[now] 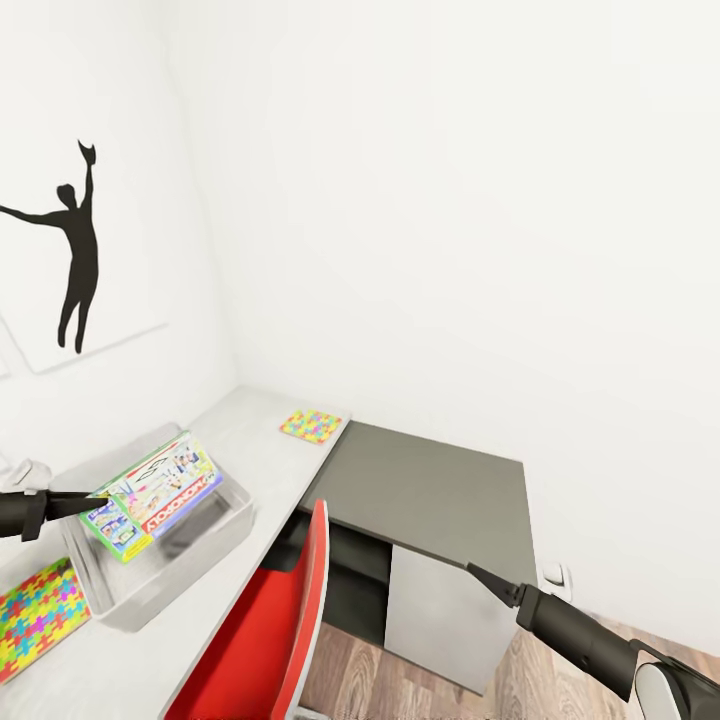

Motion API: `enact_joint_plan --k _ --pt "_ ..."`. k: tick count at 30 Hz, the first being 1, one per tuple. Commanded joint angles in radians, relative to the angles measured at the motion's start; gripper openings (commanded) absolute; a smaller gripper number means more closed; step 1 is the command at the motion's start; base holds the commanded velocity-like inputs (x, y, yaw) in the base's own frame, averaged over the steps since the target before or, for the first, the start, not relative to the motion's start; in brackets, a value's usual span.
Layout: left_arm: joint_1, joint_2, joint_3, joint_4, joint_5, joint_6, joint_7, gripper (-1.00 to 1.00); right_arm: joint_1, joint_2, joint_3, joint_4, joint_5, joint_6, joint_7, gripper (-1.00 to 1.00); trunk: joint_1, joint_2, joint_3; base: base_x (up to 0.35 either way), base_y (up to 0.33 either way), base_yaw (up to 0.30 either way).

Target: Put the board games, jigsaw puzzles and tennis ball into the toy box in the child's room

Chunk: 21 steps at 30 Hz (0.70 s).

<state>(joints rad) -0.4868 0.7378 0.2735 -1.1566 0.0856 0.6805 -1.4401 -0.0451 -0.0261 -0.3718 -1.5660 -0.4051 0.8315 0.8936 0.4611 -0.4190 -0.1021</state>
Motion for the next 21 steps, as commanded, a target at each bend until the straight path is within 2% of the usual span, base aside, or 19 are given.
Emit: enact_joint_plan --k 1,21 --pt "-0.001 0.0 0.0 0.0 0.002 0.01 -0.001 -1.0 -0.001 0.0 -0.001 0.0 -0.001 0.005 0.002 1.0 0.001 -0.002 -0.004 0.0 0.0 0.0" --pt "-0.001 0.002 0.0 0.0 0.0 0.001 0.006 -1.0 -0.001 0.0 -0.001 0.0 -0.001 0.005 0.002 1.0 0.001 -0.002 -0.036 0.0 0.0 0.0"
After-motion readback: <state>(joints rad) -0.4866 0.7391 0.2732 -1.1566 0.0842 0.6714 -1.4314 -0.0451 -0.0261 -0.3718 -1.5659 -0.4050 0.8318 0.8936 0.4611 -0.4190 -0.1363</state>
